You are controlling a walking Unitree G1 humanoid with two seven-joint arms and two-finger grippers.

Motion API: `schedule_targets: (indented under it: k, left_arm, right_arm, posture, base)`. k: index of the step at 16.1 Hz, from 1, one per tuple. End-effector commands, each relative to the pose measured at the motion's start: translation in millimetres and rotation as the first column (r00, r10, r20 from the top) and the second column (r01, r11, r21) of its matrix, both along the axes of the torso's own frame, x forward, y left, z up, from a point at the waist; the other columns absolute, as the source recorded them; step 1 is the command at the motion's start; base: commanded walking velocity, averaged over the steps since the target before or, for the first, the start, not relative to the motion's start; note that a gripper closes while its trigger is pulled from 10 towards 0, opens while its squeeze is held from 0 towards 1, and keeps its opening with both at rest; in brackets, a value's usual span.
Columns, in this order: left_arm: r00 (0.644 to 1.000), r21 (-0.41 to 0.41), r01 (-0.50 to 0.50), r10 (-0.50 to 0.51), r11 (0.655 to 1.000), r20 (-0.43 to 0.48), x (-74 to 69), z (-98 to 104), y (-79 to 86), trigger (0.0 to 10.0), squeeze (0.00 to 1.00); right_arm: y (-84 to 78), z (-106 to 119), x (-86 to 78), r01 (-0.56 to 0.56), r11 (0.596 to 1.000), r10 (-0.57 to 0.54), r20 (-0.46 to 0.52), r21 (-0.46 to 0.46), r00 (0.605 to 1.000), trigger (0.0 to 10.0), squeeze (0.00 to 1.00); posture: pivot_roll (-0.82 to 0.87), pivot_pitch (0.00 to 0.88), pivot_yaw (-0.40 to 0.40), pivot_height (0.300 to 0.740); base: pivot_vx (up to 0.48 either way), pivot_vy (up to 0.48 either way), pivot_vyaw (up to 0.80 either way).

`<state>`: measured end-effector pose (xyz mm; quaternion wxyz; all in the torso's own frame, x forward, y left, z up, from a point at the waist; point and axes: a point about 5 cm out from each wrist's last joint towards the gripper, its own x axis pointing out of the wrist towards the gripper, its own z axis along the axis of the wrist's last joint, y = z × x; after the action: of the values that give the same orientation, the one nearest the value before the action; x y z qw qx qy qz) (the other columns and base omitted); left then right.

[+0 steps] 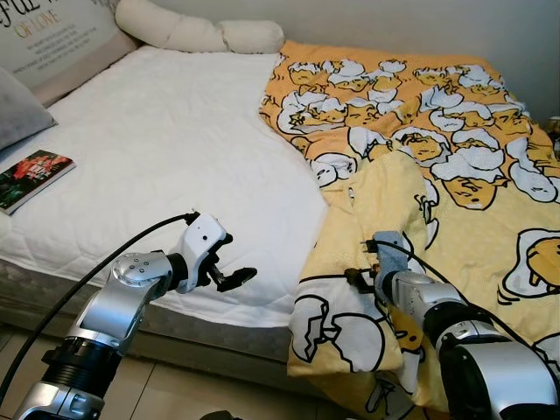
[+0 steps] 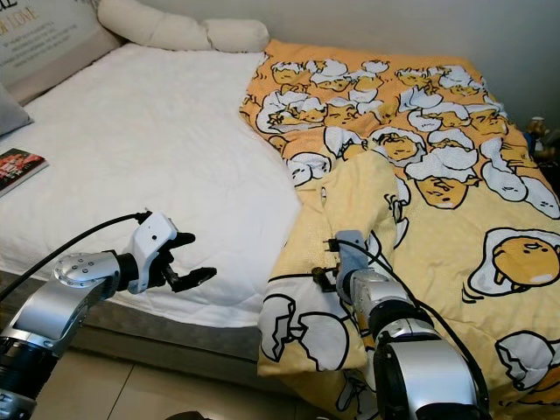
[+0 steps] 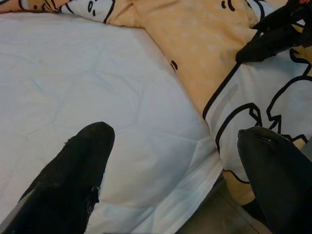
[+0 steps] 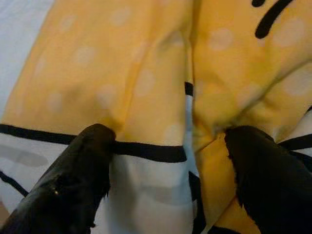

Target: Clean up the room

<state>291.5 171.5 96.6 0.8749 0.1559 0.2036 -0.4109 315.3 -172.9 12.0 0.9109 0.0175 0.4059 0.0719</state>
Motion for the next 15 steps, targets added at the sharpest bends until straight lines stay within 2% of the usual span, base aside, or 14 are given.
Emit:
schedule_targets:
  k: [1,2,4,6,15]
  left_arm:
    - [1.0,0.009,0.001,-0.001,1.0,0.021,1.6,6,1.5,10.0,0.0]
    - [1.0,0.009,0.001,-0.002,1.0,0.02,1.9,6,1.5,10.0,0.0]
    - [1.0,0.012,0.006,-0.006,1.0,0.019,3.5,7,0.7,10.0,0.0]
    - [1.0,0.019,0.01,-0.011,1.0,0.014,3.2,6,2.1,10.0,0.0]
    - [1.0,0.036,0.009,-0.009,0.999,0.012,2.3,4,4.8,10.0,0.0]
  right_arm:
    - [-1.1,6,5.1,0.021,0.999,-0.022,0.023,0.031,1.0,1.3,0.0]
    - [0.4,6,5.3,0.019,0.999,-0.021,0.025,0.043,0.999,0.0,0.0]
    - [10.0,4,3.3,-0.049,0.996,0.049,0.002,0.079,0.999,0.0,0.0]
    - [10.2,1,-0.5,-0.116,0.992,0.118,-0.036,0.05,0.992,0.0,0.0]
    - [10.3,2,-1.7,-0.211,0.976,0.213,-0.046,0.046,0.976,0.0,0.0]
  posture:
    - [0.01,0.0,0.035,0.74]
    - [0.01,0.0,0.037,0.74]
    - [0.01,0.0,0.041,0.74]
    - [0.0,0.0,0.047,0.74]
    - [-0.01,0.0,0.052,0.74]
  base:
    - [0.0,0.0,0.0]
    - [0.0,0.0,0.0]
    - [0.0,0.0,0.0]
    - [0.0,0.0,0.0]
    - [0.0,0.0,0.0]
